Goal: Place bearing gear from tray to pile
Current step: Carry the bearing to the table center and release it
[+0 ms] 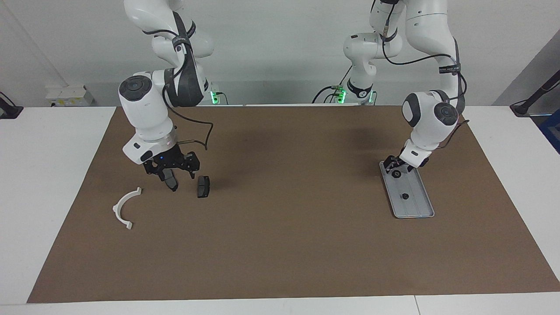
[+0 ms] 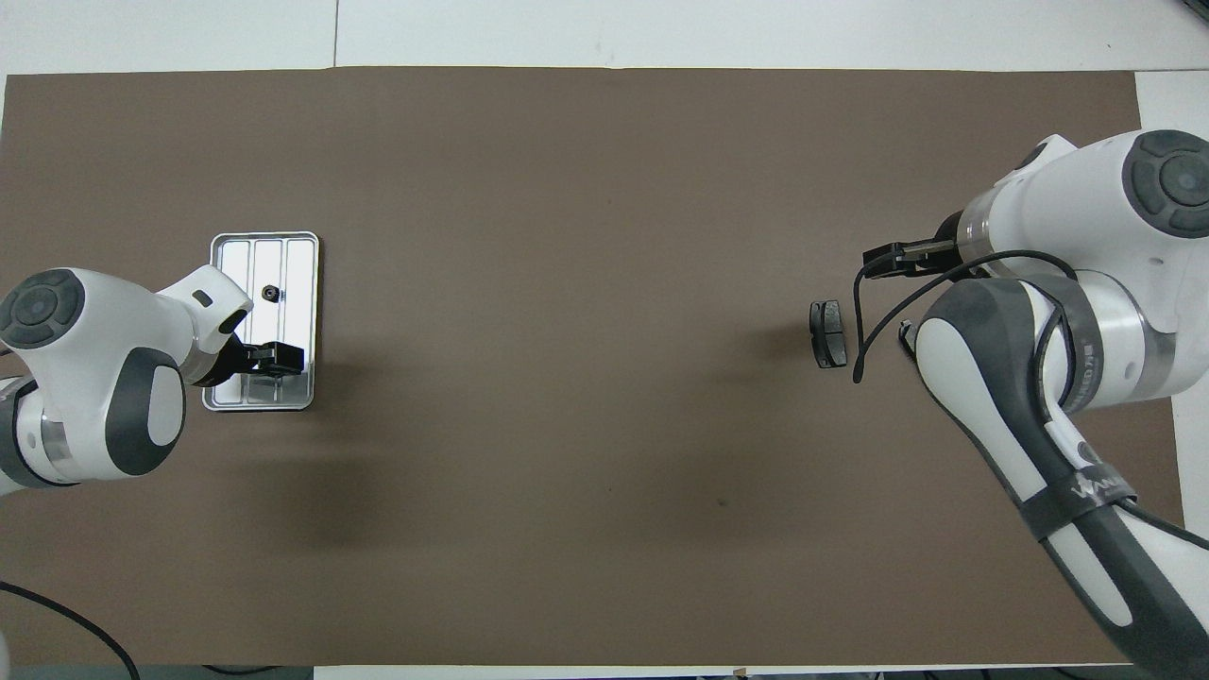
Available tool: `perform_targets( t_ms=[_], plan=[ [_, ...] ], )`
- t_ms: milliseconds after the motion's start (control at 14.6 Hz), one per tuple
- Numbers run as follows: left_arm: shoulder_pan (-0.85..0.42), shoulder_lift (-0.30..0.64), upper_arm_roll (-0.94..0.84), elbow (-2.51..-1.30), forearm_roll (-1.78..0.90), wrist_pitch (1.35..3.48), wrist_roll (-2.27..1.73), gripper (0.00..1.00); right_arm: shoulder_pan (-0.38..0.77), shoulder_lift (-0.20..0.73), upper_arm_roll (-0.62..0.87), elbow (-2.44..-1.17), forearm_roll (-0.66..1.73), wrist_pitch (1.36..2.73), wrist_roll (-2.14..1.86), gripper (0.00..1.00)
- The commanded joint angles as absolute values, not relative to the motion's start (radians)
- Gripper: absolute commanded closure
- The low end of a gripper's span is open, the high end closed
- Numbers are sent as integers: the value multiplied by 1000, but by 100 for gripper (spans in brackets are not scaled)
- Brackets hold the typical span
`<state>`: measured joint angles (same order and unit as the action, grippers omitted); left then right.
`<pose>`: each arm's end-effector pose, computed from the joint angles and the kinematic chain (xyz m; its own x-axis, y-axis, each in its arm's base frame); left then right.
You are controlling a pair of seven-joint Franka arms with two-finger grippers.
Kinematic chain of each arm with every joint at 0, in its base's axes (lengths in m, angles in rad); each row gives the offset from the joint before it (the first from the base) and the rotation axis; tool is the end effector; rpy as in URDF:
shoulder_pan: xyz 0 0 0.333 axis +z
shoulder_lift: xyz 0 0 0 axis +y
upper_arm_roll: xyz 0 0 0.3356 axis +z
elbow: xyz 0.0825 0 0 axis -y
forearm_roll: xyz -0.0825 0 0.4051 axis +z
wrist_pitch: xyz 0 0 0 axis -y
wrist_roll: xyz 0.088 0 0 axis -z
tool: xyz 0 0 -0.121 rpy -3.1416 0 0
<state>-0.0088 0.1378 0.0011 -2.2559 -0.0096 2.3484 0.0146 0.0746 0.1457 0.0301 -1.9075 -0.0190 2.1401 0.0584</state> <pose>0.5462 -0.0044 0.2883 0.9989 -0.0156 -0.0452 -0.0153 -0.9999 0.0070 0.6224 0.0638 0.4254 0.9946 0.0554 0.0874 0.0550 -0.9985 0.0074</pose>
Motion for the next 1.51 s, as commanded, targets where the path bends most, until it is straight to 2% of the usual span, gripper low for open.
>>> perform_targets(
  t_ms=[0, 69, 137, 275, 343, 549, 755, 892, 1029, 1304, 1441],
  plan=[
    [-12, 130, 6, -2292, 0, 2405, 21, 11, 69, 141, 34, -1911, -2, 2143, 74, 0],
    [-12, 132, 6, -2292, 0, 2408, 18, 16, 69, 141, 34, -1911, -2, 2143, 74, 0],
    [-14, 133, 6, -2292, 0, 2410, 11, 30, 69, 141, 34, -1911, -2, 2140, 72, 0],
    [-14, 133, 6, -2290, 0, 2408, 3, 84, 67, 141, 34, -1911, -2, 2134, 72, 0],
    [-14, 135, 6, -2286, -2, 2401, -8, 100, 67, 141, 34, -1911, -2, 2134, 72, 0],
    [-14, 137, 5, -2211, -6, 2312, -14, 100, 64, 141, 34, -1911, -3, 2132, 69, 0],
    [-21, 126, 2, -1987, -15, 2014, -27, 100, 64, 140, 34, -1911, -2, 2131, 69, 0],
    [-105, 124, -6, -1867, -35, 1904, -191, 100, 69, 141, 34, -1911, -2, 2132, 72, 0],
    [-219, 133, -11, -1806, -37, 1887, -398, 100, 71, 140, 34, -1911, -2, 2132, 74, 0],
    [-466, 135, -11, -1809, -37, 1913, -731, 100, 69, 140, 34, -1911, -2, 2132, 72, 0],
    [-547, 127, -12, -1863, -40, 1971, -831, 100, 66, 141, 34, -1910, -2, 2132, 71, 0]
  ],
)
